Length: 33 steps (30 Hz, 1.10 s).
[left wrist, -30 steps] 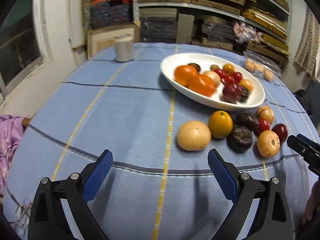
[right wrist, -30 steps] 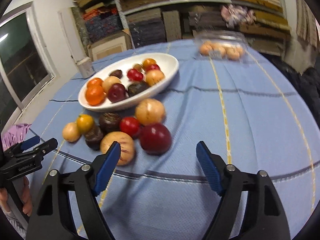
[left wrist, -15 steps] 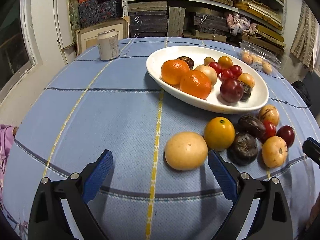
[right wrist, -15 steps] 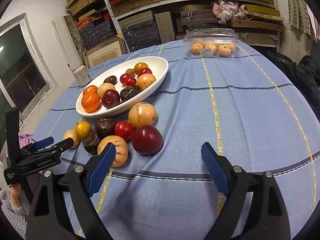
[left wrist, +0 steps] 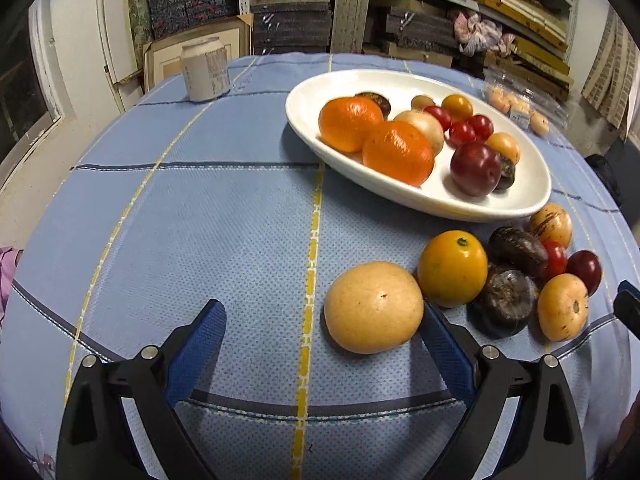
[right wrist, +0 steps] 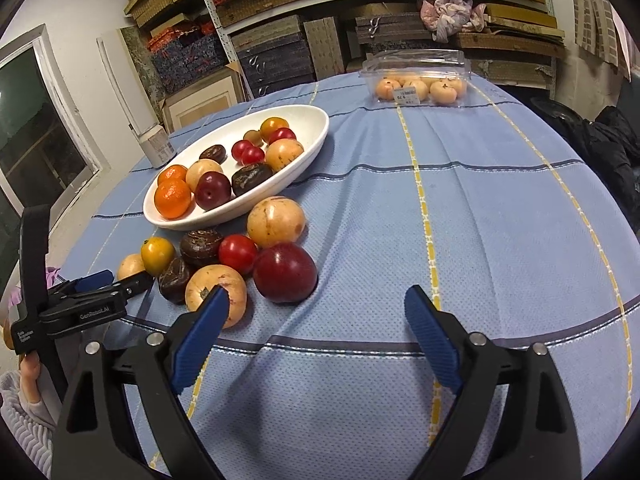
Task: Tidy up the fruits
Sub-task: 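Withdraw both open tools from the plate toward the remaining fruits, then grasp the pale yellow fruit with the left tool while the right tool grasps a dark red plum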
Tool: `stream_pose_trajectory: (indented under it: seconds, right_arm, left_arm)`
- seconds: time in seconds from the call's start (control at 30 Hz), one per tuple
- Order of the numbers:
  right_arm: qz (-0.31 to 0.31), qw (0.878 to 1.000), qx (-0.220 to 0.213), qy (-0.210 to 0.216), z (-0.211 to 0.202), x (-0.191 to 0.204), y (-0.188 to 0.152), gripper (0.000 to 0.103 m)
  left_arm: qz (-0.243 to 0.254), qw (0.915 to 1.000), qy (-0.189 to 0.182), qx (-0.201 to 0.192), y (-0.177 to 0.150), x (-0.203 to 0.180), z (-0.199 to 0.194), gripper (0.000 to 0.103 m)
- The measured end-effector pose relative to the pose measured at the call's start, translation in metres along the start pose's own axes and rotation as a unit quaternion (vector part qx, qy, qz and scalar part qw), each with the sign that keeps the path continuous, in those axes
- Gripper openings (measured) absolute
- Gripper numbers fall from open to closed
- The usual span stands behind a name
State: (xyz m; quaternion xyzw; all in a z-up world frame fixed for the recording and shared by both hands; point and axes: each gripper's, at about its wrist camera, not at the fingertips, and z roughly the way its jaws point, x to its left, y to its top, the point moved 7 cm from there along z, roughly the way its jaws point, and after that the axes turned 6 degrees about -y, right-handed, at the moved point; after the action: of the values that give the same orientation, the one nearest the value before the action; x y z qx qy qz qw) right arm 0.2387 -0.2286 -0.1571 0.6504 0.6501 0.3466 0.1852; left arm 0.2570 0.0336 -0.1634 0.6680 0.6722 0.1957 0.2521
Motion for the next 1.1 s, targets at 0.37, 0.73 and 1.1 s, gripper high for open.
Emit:
stream_pose_trajectory:
  seconds: [0.37,0.73,1.1]
  right_arm:
    - [-0.012,1.0,0.005,-0.014,0.006,-0.001,-0.001,0.087]
    - [-0.014,1.0,0.009,-0.018,0.009,-0.001,-0.002,0.087]
    - [-0.01,1.0,0.009,-0.016,0.009,-0.003,-0.002,0.087]
  left_arm:
    - [0.003,1.0,0.001,0.0,-0.002,0.004,0.002,0.1]
    - [-0.005,0.9997,-0.021,-0.015,0.004,0.002,-0.002,0.094]
    - [0.017,0.9989,-0.037,-0.025,0.004,-0.01,-0.009,0.045]
